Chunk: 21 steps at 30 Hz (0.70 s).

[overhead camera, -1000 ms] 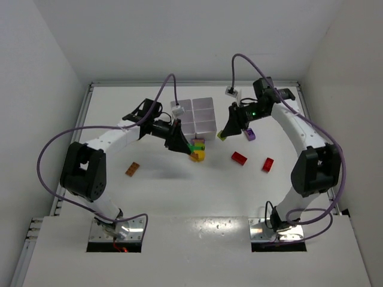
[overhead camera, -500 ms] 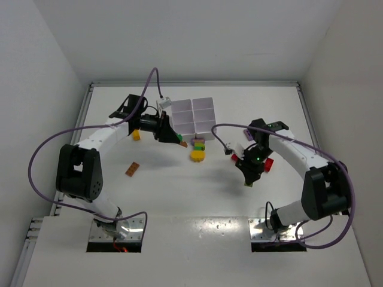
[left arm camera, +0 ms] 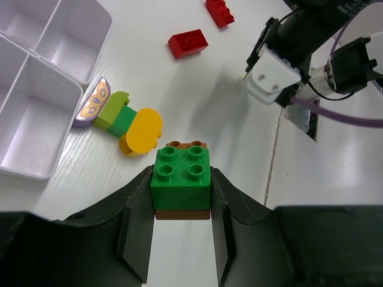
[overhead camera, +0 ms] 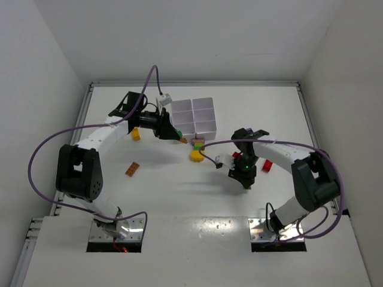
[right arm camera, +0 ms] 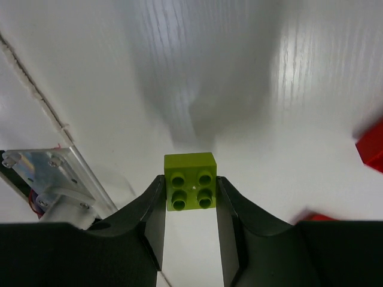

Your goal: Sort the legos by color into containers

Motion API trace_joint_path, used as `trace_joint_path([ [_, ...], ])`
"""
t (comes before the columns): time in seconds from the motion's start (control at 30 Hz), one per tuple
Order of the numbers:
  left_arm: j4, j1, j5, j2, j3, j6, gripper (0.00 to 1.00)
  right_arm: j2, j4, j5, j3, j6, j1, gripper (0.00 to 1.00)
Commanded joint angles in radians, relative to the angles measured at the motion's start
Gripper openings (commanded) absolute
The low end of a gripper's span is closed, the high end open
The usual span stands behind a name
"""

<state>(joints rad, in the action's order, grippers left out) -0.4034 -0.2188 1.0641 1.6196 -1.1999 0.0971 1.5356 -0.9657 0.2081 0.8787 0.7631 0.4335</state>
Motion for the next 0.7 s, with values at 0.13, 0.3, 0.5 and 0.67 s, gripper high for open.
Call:
trace_joint_path([
  [0.13, 0.031, 0.021, 0.007, -0.001, -0.044, 0.009, 0.0, 0.092, 0.059, 0.004, 0.029, -0.013, 0.054, 0.0],
  [0.3, 0.031, 0.021, 0.007, 0.008, -0.053, 0.009, 0.0, 0.13, 0.059, 0.004, 0.029, -0.024, 0.076, 0.2],
  [0.5, 0.031, 0.021, 0.007, 0.017, -0.063, 0.009, 0.0, 0.12, 0.059, 0.004, 0.029, -0.024, 0.085, 0.42],
  [0.67, 0.031, 0.021, 0.016, 0.026, -0.063, 0.009, 0.0, 0.077, 0.059, 0.059, 0.072, -0.064, 0.085, 0.62],
])
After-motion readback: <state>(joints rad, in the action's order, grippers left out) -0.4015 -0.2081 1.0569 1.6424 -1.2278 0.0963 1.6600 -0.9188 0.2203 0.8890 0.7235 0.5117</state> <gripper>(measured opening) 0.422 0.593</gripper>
